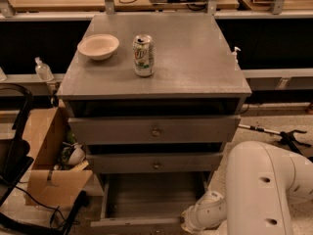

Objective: Open bottom drawer

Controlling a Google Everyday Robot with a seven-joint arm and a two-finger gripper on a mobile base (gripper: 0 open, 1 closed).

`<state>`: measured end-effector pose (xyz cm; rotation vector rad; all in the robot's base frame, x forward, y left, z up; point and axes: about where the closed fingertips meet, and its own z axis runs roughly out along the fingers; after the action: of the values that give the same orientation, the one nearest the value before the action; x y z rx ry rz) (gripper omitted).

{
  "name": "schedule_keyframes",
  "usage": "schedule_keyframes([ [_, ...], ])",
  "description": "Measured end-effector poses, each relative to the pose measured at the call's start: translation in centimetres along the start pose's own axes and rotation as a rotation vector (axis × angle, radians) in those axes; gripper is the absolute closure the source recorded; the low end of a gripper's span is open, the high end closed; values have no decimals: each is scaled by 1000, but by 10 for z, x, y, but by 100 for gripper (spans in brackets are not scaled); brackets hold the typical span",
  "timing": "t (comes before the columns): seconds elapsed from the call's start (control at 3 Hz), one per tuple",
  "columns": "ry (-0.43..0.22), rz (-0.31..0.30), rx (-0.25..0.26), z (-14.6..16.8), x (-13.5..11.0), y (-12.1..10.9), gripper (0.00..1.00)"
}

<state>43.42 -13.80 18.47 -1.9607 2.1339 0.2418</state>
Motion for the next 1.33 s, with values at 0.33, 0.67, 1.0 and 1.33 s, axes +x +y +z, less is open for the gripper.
schedule_keyframes([
  [0.33,-1,0,-14,0,-1,8,100],
  [0.67,-1,0,-14,-1,-1,8,100],
  [1.0,-4,-7,-32,0,-4,18,100],
  [1.33,-4,-7,-32,0,-4,19,100],
])
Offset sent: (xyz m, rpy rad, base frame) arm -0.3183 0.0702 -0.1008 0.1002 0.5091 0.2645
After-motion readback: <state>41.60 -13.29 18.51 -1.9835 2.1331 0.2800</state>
